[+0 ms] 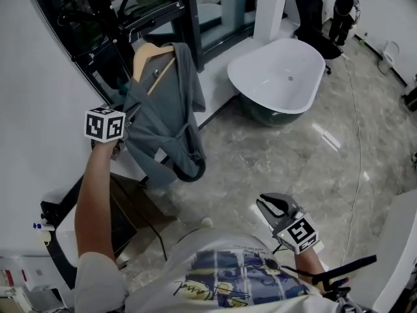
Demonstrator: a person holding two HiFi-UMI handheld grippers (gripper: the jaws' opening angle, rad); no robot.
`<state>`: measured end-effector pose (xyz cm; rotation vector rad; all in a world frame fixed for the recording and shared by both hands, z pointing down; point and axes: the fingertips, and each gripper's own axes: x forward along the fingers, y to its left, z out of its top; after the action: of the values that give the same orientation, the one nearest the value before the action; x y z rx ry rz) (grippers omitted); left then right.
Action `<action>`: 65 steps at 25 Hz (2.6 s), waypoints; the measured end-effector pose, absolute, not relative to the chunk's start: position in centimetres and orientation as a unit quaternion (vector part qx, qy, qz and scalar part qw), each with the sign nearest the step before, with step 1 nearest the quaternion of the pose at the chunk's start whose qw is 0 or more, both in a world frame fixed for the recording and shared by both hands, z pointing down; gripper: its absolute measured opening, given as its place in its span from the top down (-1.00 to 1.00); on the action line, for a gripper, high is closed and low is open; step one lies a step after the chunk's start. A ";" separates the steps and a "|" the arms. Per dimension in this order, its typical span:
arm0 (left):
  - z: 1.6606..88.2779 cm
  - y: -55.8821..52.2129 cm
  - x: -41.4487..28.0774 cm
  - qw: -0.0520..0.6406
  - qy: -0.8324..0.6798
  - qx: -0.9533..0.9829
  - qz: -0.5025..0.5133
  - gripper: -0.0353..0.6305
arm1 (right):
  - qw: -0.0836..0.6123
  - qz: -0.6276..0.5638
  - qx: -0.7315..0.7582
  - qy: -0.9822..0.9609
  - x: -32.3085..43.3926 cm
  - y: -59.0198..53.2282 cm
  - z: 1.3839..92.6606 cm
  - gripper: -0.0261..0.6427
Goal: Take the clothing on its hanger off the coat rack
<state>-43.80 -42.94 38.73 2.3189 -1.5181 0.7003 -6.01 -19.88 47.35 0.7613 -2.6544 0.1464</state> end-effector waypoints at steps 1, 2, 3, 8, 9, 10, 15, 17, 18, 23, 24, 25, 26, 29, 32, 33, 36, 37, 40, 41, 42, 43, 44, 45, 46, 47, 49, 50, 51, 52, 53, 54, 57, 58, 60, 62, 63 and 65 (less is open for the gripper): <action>38.8 -42.9 -43.7 0.141 -0.523 0.805 0.241 0.83 | 0.187 0.053 0.274 -0.942 -6.1 -19.9 47.2 0.76; 38.7 -42.9 -43.7 0.139 -0.525 0.805 0.240 0.85 | 0.187 0.054 0.277 -0.941 -6.1 -19.9 47.1 0.76; 38.6 -42.9 -43.8 0.137 -0.528 0.804 0.238 0.86 | 0.188 0.054 0.280 -0.940 -6.2 -19.9 47.0 0.76; 37.9 -42.7 -44.1 0.146 -0.535 0.804 0.215 0.88 | 0.188 0.062 0.292 -0.936 -5.7 -19.6 47.7 0.76; 37.7 -42.5 -44.0 0.145 -0.536 0.804 0.213 0.88 | 0.188 0.064 0.294 -0.935 -5.5 -19.4 47.8 0.76; 37.4 -42.4 -43.8 0.143 -0.537 0.804 0.212 0.87 | 0.189 0.067 0.295 -0.934 -5.3 -19.1 48.0 0.76; 35.4 -42.8 -42.3 0.128 -0.534 0.810 0.205 0.88 | 0.192 0.067 0.305 -0.930 -3.9 -18.6 48.1 0.76; 34.6 -42.9 -41.5 0.120 -0.529 0.814 0.207 0.88 | 0.191 0.067 0.306 -0.930 -3.4 -18.3 47.9 0.76; 34.3 -42.8 -41.0 0.117 -0.526 0.816 0.209 0.87 | 0.188 0.068 0.308 -0.930 -3.0 -18.1 48.0 0.76; 33.7 -42.3 -37.8 0.106 -0.511 0.826 0.214 0.87 | 0.181 0.067 0.316 -0.929 -1.0 -17.0 48.4 0.76; 33.7 -42.0 -37.1 0.106 -0.510 0.827 0.213 0.87 | 0.180 0.066 0.319 -0.928 -0.4 -16.8 48.4 0.76; 33.7 -41.7 -36.4 0.105 -0.509 0.828 0.212 0.87 | 0.181 0.067 0.321 -0.927 0.2 -16.5 48.4 0.76; 33.6 -41.2 -35.6 0.104 -0.507 0.829 0.211 0.87 | 0.182 0.068 0.320 -0.927 0.7 -16.1 48.2 0.76; 33.6 -39.4 -33.3 0.101 -0.501 0.834 0.208 0.87 | 0.180 0.071 0.321 -0.927 2.4 -15.3 48.4 0.76; 33.7 -36.8 -31.0 0.097 -0.497 0.838 0.205 0.87 | 0.181 0.074 0.313 -0.930 3.8 -14.4 48.8 0.76; 33.8 -35.8 -30.2 0.096 -0.494 0.840 0.204 0.87 | 0.182 0.073 0.308 -0.931 4.1 -14.1 48.8 0.76; 34.4 -32.6 -27.6 0.098 -0.486 0.845 0.201 0.87 | 0.183 0.071 0.296 -0.935 5.1 -13.4 49.2 0.76; 34.7 -31.4 -26.9 0.099 -0.483 0.846 0.202 0.87 | 0.184 0.069 0.290 -0.937 5.2 -13.1 49.1 0.76; 35.5 -28.1 -24.7 0.103 -0.472 0.851 0.207 0.87 | 0.191 0.064 0.277 -0.940 5.8 -12.2 49.2 0.76; 35.9 -26.9 -23.9 0.105 -0.468 0.852 0.209 0.87 | 0.190 0.064 0.274 -0.941 6.0 -11.9 49.4 0.76; 36.2 -25.8 -23.2 0.106 -0.464 0.854 0.210 0.87 | 0.188 0.064 0.271 -0.942 6.2 -11.5 49.6 0.76; 36.6 -24.6 -22.6 0.108 -0.460 0.856 0.210 0.87 | 0.186 0.064 0.269 -0.943 6.5 -11.1 49.9 0.76; 36.9 -23.3 -21.9 0.110 -0.457 0.857 0.211 0.87 | 0.186 0.065 0.266 -0.944 6.7 -10.7 50.1 0.76; 37.3 -22.1 -21.2 0.112 -0.455 0.858 0.211 0.87 | 0.187 0.065 0.263 -0.944 6.9 -10.3 50.2 0.76; 37.7 -20.9 -20.5 0.114 -0.452 0.859 0.211 0.87 | 0.188 0.065 0.261 -0.944 7.1 -10.0 50.3 0.76; 38.1 -19.7 -19.8 0.116 -0.449 0.861 0.211 0.87 | 0.190 0.064 0.259 -0.945 7.2 -9.8 50.3 0.76; 38.9 -17.5 -18.5 0.118 -0.442 0.863 0.212 0.87 | 0.190 0.064 0.256 -0.946 7.5 -9.3 50.4 0.76; 39.2 -16.4 -17.7 0.119 -0.438 0.865 0.213 0.87 | 0.189 0.063 0.255 -0.946 7.6 -9.1 50.4 0.76; 39.5 -15.3 -17.0 0.120 -0.434 0.867 0.214 0.87 | 0.189 0.063 0.253 -0.947 7.7 -8.9 50.4 0.76; 39.8 -14.3 -16.2 0.120 -0.429 0.869 0.215 0.87 | 0.188 0.061 0.252 -0.947 7.8 -8.6 50.4 0.76; 40.0 -13.3 -15.5 0.120 -0.424 0.871 0.215 0.87 | 0.188 0.060 0.251 -0.948 7.8 -8.4 50.4 0.77; 40.2 -12.4 -14.9 0.120 -0.420 0.873 0.216 0.87 | 0.189 0.059 0.249 -0.948 7.8 -8.3 50.4 0.77; 40.5 -10.3 -13.3 0.119 -0.410 0.879 0.214 0.87 | 0.190 0.053 0.243 -0.950 7.5 -7.9 50.4 0.78; 40.5 -9.6 -12.8 0.118 -0.407 0.880 0.213 0.87 | 0.188 0.052 0.242 -0.951 7.4 -7.8 50.5 0.78; 40.6 -8.5 -12.0 0.118 -0.403 0.883 0.209 0.87 | 0.184 0.049 0.240 -0.952 7.2 -7.7 50.4 0.79; 40.5 -7.7 -11.4 0.121 -0.400 0.885 0.203 0.87 | 0.182 0.046 0.239 -0.953 7.0 -7.6 50.1 0.80; 40.5 -7.3 -11.1 0.122 -0.399 0.886 0.200 0.87 | 0.182 0.044 0.240 -0.953 7.0 -7.6 50.0 0.81; 40.6 -6.6 -10.7 0.121 -0.397 0.888 0.197 0.87 | 0.184 0.043 0.241 -0.952 7.2 -7.4 50.0 0.82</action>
<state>-10.66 -6.64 40.56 2.5928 -1.1594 0.5760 7.18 -7.42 49.98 0.6785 -2.6848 0.1215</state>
